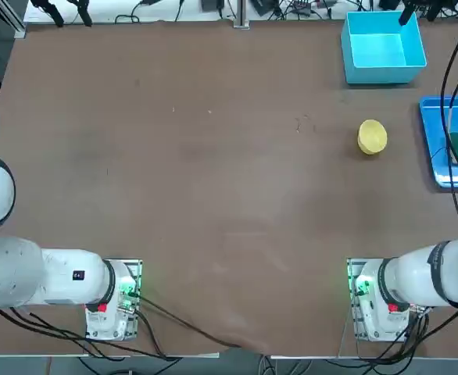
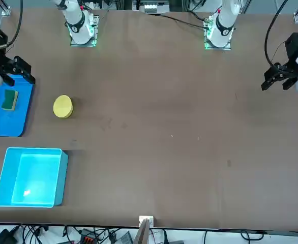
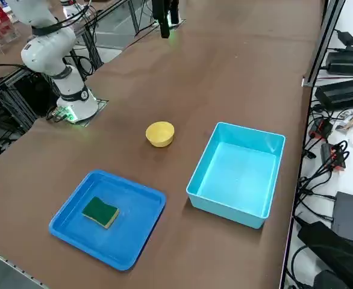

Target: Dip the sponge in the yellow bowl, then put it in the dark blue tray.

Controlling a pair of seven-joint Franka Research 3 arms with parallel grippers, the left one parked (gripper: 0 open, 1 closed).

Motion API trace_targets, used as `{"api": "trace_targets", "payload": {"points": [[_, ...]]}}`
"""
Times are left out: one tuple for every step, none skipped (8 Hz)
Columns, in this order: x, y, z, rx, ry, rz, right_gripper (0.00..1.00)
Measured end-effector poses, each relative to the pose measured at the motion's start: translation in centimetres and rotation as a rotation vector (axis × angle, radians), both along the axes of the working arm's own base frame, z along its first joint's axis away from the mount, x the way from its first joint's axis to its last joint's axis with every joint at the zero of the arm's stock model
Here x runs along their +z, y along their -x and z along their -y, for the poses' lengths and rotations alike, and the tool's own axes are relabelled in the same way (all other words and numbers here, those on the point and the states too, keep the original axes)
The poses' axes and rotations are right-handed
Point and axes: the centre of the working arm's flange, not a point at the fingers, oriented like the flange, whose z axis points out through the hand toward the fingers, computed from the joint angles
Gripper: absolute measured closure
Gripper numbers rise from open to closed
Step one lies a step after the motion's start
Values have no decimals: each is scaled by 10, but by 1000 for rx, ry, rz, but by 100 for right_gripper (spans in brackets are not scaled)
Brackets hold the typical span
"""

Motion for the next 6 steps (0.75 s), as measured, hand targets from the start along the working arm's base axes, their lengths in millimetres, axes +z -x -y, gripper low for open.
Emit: {"api": "trace_targets", "payload": {"points": [[4,3,3,-5,-2,3,0],[6,5,6,-11,-5,7,0],[7,5,8,-15,-7,9,0],[8,5,9,-17,-7,9,0],[8,5,9,-17,-8,9,0],[8,5,8,-15,-9,9,0]]}}
